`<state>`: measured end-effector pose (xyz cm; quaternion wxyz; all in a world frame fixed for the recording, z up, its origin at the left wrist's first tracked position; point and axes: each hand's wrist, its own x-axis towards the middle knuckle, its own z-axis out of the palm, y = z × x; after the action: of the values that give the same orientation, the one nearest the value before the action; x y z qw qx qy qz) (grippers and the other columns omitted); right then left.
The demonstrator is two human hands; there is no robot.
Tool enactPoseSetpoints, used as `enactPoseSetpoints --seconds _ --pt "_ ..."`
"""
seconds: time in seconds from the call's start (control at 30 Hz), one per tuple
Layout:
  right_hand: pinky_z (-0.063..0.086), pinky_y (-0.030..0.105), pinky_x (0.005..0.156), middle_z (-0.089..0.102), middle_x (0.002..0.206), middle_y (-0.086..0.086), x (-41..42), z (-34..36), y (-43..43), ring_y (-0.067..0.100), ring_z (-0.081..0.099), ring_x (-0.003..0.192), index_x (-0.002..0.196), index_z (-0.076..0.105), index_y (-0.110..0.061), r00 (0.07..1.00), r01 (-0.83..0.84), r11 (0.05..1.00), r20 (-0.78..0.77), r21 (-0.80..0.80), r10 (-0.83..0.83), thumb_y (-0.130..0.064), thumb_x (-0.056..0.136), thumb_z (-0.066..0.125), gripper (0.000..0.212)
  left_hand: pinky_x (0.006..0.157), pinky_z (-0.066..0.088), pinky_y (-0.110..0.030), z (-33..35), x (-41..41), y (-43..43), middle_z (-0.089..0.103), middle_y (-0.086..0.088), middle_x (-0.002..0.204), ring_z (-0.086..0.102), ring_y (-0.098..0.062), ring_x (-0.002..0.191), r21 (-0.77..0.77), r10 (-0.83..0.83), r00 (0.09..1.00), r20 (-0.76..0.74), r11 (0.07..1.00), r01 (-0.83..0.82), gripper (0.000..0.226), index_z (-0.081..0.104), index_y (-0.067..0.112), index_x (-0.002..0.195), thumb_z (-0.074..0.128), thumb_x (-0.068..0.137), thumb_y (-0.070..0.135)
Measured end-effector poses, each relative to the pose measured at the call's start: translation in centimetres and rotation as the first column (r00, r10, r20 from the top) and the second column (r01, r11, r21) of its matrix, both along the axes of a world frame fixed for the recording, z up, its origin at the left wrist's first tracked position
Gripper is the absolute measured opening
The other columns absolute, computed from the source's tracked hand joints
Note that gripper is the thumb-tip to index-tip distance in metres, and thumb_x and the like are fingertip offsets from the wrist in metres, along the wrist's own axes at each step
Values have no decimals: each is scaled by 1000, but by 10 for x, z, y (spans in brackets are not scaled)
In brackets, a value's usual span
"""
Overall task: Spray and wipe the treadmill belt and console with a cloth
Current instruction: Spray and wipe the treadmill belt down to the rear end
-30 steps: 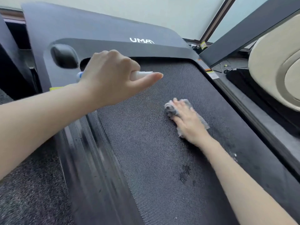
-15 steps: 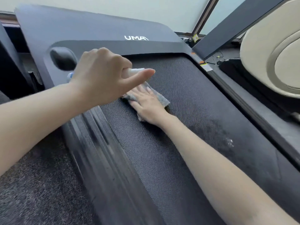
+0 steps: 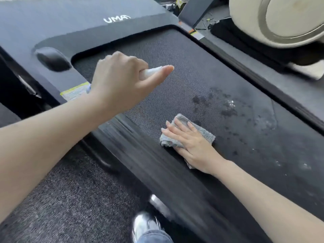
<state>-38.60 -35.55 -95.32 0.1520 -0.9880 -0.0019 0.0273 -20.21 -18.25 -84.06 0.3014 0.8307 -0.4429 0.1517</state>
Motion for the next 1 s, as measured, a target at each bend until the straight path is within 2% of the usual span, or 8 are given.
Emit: enactPoseSetpoints --seconds 0.17,0.23,0.37,0.5,0.67,0.87,1.0 --pt "-4 39 120 10 155 -19 5 5 7 5 -4 146 148 24 -36 998 50 999 -27 7 -50 -29 102 35 48 49 25 -31 11 -24 9 25 -2 44 24 -20 42 11 -58 997 -47 998 58 71 23 14 48 29 88 72" --pt "-6 39 120 11 156 -18 2 6 14 4 -4 146 148 24 -37 997 68 997 -42 45 -66 -25 102 38 49 50 26 -32 12 -34 12 25 -4 45 26 -21 43 17 -28 997 -65 999 30 72 22 13 48 29 87 73" --pt "-8 35 119 13 158 -14 1 3 14 5 -2 146 148 24 -35 998 62 998 26 23 -63 -25 101 37 50 48 21 -31 0 -41 -8 26 -5 43 28 -22 43 27 31 999 -12 999 -30 75 24 11 48 27 82 77" --pt "-10 31 117 14 158 -13 3 1 12 7 -1 147 148 25 -34 998 28 999 61 28 -30 -26 101 39 50 51 27 -31 -17 -52 -50 35 -4 43 37 -23 43 28 89 996 -28 996 -88 82 30 10 46 24 77 86" --pt "-7 33 119 17 158 -12 0 0 13 8 -1 147 148 26 -33 998 -2 1000 64 29 0 -28 101 39 49 57 31 -30 -39 -72 -100 40 -1 45 45 -26 51 8 178 982 -57 984 -178 73 37 11 44 40 83 73" --pt "-11 34 118 8 159 -15 -1 2 8 6 -11 146 150 16 -38 999 -37 999 24 20 37 -37 103 27 48 57 33 -30 -54 -62 -122 39 -2 44 48 -28 53 2 281 957 -68 960 -282 60 37 11 43 34 78 60" --pt "-10 35 118 4 159 -16 -2 2 4 6 -11 146 150 15 -38 997 -68 997 36 30 67 -37 102 30 50 56 33 -31 -52 -50 -132 42 -3 44 46 -26 50 -25 299 948 -112 953 -303 66 35 11 43 34 82 65"
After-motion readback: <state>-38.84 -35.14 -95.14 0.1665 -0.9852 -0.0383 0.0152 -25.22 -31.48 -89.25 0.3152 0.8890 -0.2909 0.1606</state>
